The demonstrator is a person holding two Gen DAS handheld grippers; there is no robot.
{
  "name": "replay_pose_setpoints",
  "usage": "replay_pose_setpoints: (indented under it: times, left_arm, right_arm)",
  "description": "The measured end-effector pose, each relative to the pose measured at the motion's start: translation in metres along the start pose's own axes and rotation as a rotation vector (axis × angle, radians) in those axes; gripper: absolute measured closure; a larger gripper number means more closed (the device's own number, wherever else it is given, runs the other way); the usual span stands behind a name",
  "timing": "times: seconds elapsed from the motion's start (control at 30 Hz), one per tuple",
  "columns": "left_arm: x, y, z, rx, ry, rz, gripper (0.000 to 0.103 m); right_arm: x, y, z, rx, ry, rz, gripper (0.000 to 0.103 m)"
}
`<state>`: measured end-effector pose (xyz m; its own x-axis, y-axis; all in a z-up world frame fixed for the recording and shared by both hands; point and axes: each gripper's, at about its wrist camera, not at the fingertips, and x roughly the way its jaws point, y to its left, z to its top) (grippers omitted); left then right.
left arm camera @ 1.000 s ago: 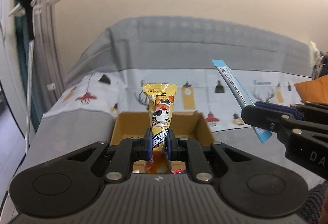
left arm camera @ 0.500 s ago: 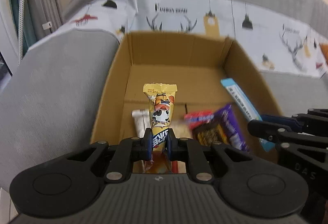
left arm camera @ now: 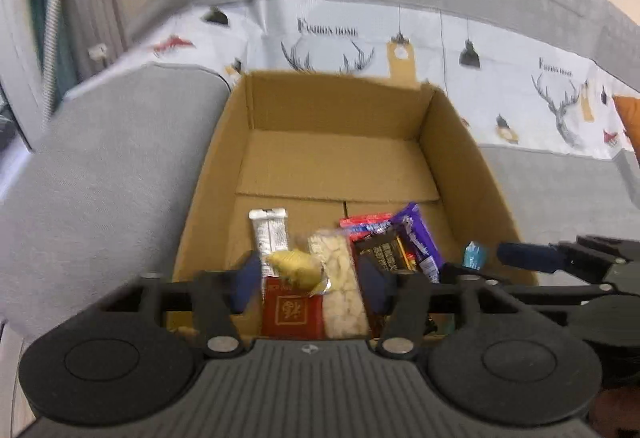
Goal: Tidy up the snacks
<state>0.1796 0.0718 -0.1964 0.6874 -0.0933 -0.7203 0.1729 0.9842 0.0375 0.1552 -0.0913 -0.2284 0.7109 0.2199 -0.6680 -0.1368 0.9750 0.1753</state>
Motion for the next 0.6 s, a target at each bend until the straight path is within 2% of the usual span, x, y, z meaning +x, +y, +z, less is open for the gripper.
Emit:
replay_pose_setpoints:
  times: [0.03,0.13,0.2,0.27,0.37,0.43,0.47,0.5,0.57,0.6]
  left_arm:
    - [-0.008,-0.003,-0.001,-0.001,-0.002,0.009,0.039]
    - [-0.026,-0.004,-0.006,-0.048,0.022,-0.031,0.035]
    - [-0.042,-0.003,-0.010,-0.085,0.030,-0.047,0.022]
    - [-0.061,-0.004,-0.012,-0.103,0.018,-0.040,0.018]
    - [-0.093,-0.009,-0.013,-0.113,-0.008,-0.032,0.017]
    - [-0.115,-0.014,-0.010,-0.133,-0.022,-0.029,0.006]
    - [-0.124,-0.016,-0.008,-0.146,-0.022,-0.039,0.000]
    - [-0.133,-0.019,-0.006,-0.152,-0.024,-0.046,0.000]
    - [-0.151,-0.030,-0.001,-0.141,-0.029,-0.046,0.000]
    - [-0.159,-0.036,0.003,-0.135,-0.028,-0.018,0.000]
  right_arm:
    - [-0.006,0.001,0.000,0.014,-0.002,-0.006,0.043]
    - [-0.024,0.002,-0.004,0.032,-0.010,-0.025,0.043]
    - [-0.036,0.000,-0.006,0.044,-0.008,-0.021,0.042]
    - [-0.049,0.000,-0.008,0.056,-0.003,-0.012,0.040]
    - [-0.072,0.003,-0.011,0.076,0.008,0.000,0.038]
    - [-0.087,0.005,-0.010,0.089,0.015,0.008,0.033]
    - [-0.096,0.006,-0.010,0.085,0.010,0.028,0.023]
    - [-0.106,0.009,-0.009,0.071,-0.003,0.040,0.017]
    - [-0.132,0.015,-0.006,0.059,-0.041,0.038,0.016]
    - [-0.142,0.017,-0.004,0.062,-0.043,0.029,0.016]
